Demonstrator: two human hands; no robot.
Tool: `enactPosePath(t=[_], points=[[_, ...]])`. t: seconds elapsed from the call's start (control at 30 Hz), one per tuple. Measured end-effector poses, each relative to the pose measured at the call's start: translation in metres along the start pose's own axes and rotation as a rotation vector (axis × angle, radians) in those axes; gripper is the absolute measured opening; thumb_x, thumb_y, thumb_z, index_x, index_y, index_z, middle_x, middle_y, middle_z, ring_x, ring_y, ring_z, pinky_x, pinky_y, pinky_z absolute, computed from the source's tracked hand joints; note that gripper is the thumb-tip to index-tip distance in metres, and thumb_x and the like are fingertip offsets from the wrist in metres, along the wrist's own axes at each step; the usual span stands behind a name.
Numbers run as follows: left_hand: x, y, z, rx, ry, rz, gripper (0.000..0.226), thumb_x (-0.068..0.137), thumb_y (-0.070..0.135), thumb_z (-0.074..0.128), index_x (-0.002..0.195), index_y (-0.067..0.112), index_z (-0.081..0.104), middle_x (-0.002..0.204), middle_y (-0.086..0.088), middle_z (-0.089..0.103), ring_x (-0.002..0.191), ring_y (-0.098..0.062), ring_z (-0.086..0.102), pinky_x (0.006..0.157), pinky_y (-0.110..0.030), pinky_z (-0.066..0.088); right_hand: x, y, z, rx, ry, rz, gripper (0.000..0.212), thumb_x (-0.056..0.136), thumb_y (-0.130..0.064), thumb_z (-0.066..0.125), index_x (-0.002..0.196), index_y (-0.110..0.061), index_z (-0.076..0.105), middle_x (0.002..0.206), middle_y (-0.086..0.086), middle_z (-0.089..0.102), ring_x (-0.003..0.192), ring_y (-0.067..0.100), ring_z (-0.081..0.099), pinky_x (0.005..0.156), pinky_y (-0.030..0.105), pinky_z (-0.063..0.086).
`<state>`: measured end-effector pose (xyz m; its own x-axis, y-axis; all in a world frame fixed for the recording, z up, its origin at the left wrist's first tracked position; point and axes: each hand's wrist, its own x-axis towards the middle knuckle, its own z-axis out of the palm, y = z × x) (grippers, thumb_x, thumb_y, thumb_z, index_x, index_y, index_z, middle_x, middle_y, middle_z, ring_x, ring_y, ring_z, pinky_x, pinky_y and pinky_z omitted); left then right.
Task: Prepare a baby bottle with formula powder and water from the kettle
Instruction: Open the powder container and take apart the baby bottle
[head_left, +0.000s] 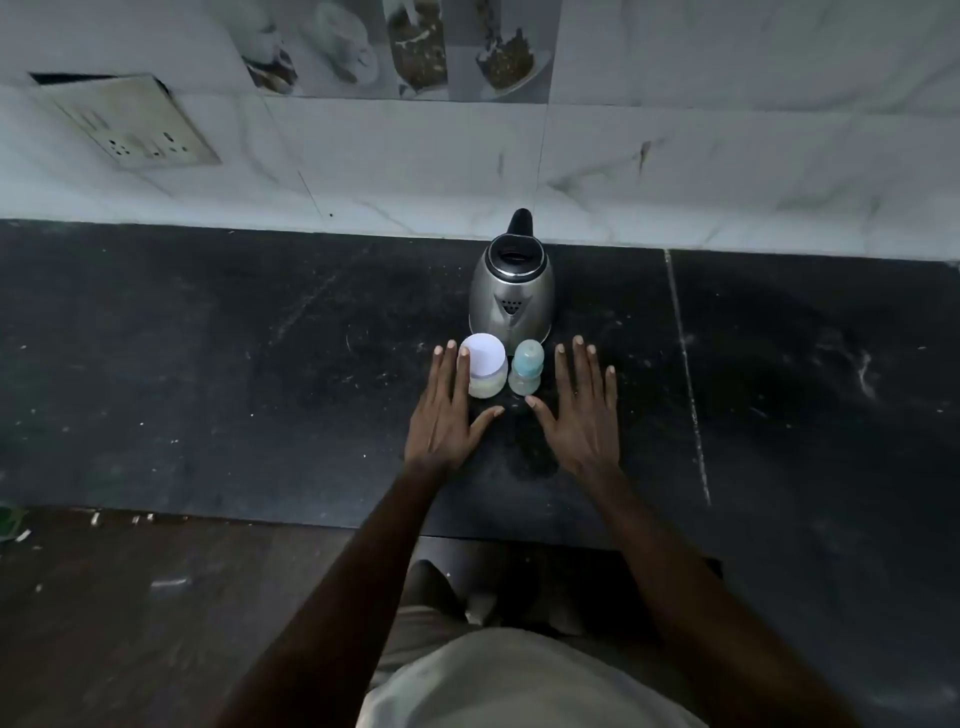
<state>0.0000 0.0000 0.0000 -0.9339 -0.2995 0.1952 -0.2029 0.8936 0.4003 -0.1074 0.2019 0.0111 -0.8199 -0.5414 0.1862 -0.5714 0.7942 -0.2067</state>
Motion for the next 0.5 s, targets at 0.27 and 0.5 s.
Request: enactPosePath(t=[0.27, 0.5], points=[[0.032, 0.011, -0.008, -0.054, -0.173, -0.134, 0.089, 0.103, 0.065, 0.034, 0.17, 0.009, 0.019, 0.176, -0.017, 0.022, 0.164, -0.033, 0.022, 0.12, -0.049, 0.044, 0.001, 0.008, 0.006, 0.069, -0.011, 0.023, 0.085, 0.104, -0.063, 0.044, 0.167, -0.011, 0.018, 0.175, 0.013, 0.014, 0.161, 0.029, 0.015, 0.129, 0.054, 0.016], [0.049, 0.008, -0.007, -0.05, -0.275, -0.218, 0.079, 0.103, 0.051, 0.055, 0.164, 0.007, 0.033, 0.169, -0.016, 0.036, 0.154, -0.035, 0.04, 0.111, -0.055, 0.053, -0.004, -0.002, 0.022, 0.125, 0.031, 0.084, 0.078, 0.1, -0.058, 0.06, 0.155, -0.006, 0.041, 0.159, 0.017, 0.04, 0.142, 0.034, 0.045, 0.108, 0.048, 0.042]])
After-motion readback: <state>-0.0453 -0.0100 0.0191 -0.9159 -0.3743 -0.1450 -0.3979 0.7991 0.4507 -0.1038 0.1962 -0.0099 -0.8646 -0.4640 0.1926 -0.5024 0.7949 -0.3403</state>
